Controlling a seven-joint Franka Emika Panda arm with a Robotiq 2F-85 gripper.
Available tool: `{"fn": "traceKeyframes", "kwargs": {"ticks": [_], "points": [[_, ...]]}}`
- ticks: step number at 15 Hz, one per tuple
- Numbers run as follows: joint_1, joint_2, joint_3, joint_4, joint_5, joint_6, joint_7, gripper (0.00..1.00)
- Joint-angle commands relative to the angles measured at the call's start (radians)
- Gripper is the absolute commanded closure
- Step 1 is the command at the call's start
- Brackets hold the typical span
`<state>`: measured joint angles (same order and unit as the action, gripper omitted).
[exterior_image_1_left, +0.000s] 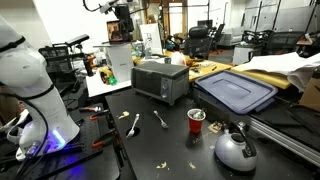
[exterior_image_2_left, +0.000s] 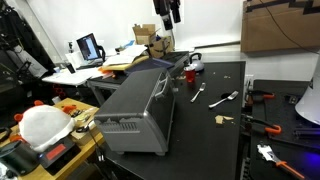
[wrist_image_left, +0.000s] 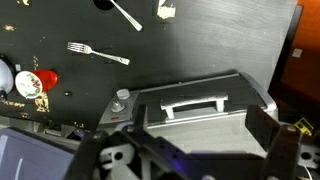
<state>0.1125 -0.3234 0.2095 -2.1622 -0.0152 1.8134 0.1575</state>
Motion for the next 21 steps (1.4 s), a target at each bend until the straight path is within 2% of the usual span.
{"fn": "traceKeyframes", "kwargs": {"ticks": [1, 8, 14, 17, 21], "points": [[-0.004, 0.051, -0.042, -0.017, 0.002, 0.047, -0.034, 0.0], [-0.027, 0.149, -0.108, -0.041, 0.002, 0.104, -0.065, 0.0], [-0.048, 0.24, -0.136, -0.068, -0.036, 0.18, -0.079, 0.0], [-0.051, 0.294, -0.137, -0.079, -0.078, 0.232, -0.084, 0.0], [-0.048, 0.356, -0.138, -0.08, -0.205, 0.27, -0.079, 0.0]]}}
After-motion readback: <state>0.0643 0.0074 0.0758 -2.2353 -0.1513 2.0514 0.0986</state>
